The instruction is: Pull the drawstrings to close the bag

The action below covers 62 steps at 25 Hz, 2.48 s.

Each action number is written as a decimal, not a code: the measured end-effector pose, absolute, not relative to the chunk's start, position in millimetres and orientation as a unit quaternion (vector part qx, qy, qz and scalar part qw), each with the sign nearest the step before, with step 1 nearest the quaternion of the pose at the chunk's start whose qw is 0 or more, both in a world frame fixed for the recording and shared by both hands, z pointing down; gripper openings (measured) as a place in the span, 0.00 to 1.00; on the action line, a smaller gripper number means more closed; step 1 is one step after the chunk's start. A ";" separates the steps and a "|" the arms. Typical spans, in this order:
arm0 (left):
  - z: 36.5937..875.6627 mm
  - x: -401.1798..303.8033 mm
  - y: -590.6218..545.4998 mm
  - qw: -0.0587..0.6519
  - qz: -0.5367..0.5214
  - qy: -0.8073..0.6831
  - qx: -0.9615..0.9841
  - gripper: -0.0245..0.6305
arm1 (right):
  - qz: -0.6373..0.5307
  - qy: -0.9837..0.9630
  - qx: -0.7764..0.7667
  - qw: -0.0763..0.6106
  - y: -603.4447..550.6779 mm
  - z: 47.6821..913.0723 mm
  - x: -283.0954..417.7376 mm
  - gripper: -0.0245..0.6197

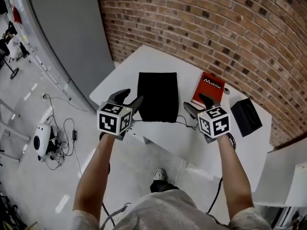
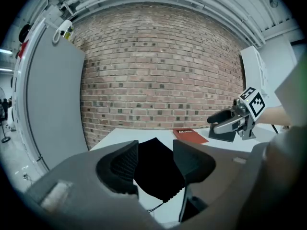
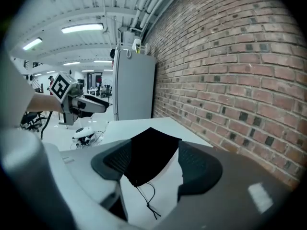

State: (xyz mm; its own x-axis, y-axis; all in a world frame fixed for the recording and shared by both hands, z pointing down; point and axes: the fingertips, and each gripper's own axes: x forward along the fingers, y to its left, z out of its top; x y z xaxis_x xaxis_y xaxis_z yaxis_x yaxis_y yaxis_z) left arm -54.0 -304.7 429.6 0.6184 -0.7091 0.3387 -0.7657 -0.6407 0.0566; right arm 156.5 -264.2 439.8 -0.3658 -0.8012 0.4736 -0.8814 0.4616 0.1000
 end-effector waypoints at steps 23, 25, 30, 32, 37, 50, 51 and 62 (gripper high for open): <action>584.6 -48.9 -264.8 0.064 0.386 -0.243 0.888 0.39 | 0.101 -0.825 0.365 0.420 -243.7 569.9 150.7 0.48; 594.1 -47.5 -262.7 0.065 0.403 -0.227 0.884 0.39 | 0.104 -0.827 0.349 0.428 -244.0 578.1 148.6 0.48; 613.4 -44.6 -260.4 0.071 0.431 -0.194 0.878 0.39 | 0.099 -0.829 0.307 0.457 -244.9 598.7 145.7 0.48; 618.9 -39.1 -262.8 0.066 0.430 -0.185 0.881 0.39 | 0.096 -0.830 0.287 0.468 -245.4 606.2 144.0 0.48; 631.0 -38.6 -264.2 0.058 0.467 -0.163 0.867 0.39 | 0.086 -0.833 0.235 0.494 -247.0 627.0 137.5 0.48; 652.9 -38.8 -265.9 0.079 0.496 -0.117 0.857 0.37 | 0.099 -0.835 0.158 0.517 -253.6 653.3 132.9 0.46; 654.5 -38.6 -265.5 0.082 0.496 -0.116 0.856 0.36 | 0.101 -0.835 0.154 0.519 -252.9 654.5 132.8 0.46; 656.0 -37.8 -261.0 0.094 0.499 -0.097 0.856 0.28 | 0.123 -0.838 0.139 0.513 -242.4 656.0 128.7 0.32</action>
